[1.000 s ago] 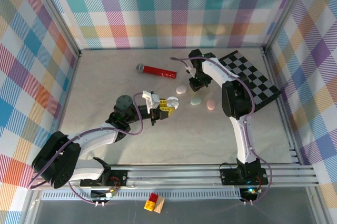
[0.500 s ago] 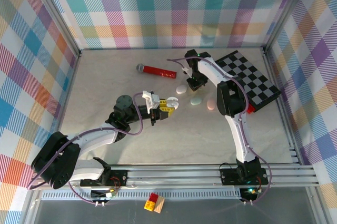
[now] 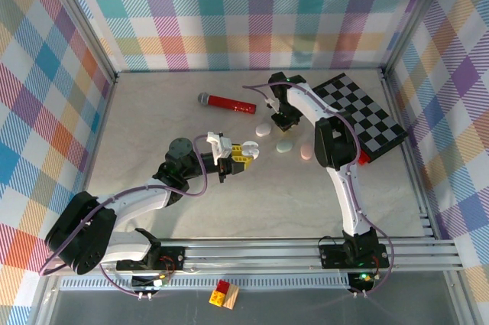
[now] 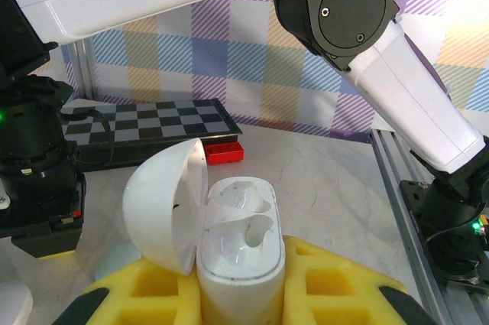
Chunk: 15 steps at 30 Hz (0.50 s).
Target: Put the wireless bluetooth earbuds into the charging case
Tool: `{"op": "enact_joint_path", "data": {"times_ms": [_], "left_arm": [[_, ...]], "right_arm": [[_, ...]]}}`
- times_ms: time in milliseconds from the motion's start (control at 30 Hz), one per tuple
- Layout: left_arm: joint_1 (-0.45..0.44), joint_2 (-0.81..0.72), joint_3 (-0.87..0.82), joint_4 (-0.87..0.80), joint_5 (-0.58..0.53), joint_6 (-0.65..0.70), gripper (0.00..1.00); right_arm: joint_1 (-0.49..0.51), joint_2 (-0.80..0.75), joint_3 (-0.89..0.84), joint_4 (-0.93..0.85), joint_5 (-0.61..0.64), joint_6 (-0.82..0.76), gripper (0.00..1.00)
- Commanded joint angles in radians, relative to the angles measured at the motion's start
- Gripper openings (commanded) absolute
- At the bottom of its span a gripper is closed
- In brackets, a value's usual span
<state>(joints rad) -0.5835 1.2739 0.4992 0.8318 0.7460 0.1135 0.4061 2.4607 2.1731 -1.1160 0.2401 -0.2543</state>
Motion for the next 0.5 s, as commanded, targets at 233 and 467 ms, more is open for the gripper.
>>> {"op": "enact_joint_path", "data": {"times_ms": [233, 467], "left_arm": [[0.011, -0.025, 0.004, 0.002, 0.003, 0.028, 0.12], [0.011, -0.011, 0.004, 0.018, -0.003, 0.026, 0.11]], "right_arm": [[-0.006, -0.151, -0.171, 0.170, -0.130, 0.109, 0.17], [-0.016, -0.297, -0.361, 0.331, -0.174, 0.203, 0.17]]}}
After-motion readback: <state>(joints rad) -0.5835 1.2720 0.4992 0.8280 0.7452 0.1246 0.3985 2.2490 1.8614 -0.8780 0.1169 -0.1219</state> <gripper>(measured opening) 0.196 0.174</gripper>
